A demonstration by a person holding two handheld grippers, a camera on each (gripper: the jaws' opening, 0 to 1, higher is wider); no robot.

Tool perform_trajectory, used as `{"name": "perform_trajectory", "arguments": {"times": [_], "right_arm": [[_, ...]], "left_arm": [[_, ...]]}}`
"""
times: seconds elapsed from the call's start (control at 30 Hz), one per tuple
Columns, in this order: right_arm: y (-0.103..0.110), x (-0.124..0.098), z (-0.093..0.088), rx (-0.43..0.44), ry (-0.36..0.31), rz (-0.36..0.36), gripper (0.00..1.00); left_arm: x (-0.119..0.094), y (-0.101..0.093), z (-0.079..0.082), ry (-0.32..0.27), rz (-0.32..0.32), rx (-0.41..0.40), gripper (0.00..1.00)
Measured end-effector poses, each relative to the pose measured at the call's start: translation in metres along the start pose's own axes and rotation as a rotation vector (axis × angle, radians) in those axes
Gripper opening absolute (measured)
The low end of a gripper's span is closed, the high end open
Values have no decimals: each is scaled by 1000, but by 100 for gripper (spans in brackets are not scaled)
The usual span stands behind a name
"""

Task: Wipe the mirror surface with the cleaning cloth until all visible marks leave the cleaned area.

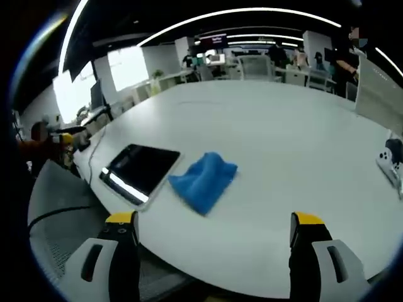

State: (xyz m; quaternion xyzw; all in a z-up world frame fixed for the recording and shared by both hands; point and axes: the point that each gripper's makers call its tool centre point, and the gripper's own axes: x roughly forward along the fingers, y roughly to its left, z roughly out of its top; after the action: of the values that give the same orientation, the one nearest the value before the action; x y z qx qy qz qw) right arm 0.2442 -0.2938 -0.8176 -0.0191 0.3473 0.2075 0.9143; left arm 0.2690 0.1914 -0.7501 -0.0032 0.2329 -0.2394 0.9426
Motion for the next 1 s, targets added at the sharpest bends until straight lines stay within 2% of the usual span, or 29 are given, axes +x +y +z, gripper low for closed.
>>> {"name": "perform_trajectory", "arguments": {"times": [0.03,0.1,0.17,0.37,0.47,0.63,0.7,0.87,1.0], "right_arm": [[0,-2,6,-28,-35,6,99],[0,-3,4,-6,-15,7,97],[-1,-3,7,-24,-32,7,99],[-1,-3,12,-13,-42,9,100],[0,-2,10,6,-21,8,100],[-1,-2,11,27,-21,-10,100],[0,-2,13,21,-20,-15,100],[1,-4,21,6,-42,-23,100],[7,-1,23,13,-38,6,100]], "left_arm": [[0,-1,-1,4,-2,2,99],[1,-1,0,1,-6,10,99],[1,-2,5,-32,-11,19,99],[0,-6,10,-51,-23,21,99],[-1,-4,12,-64,-19,11,99],[-3,-3,9,-57,-12,-1,99],[-4,-4,8,-47,-23,-35,99],[-4,1,5,-41,-1,-39,99],[-4,3,8,-52,9,-31,99]]}}
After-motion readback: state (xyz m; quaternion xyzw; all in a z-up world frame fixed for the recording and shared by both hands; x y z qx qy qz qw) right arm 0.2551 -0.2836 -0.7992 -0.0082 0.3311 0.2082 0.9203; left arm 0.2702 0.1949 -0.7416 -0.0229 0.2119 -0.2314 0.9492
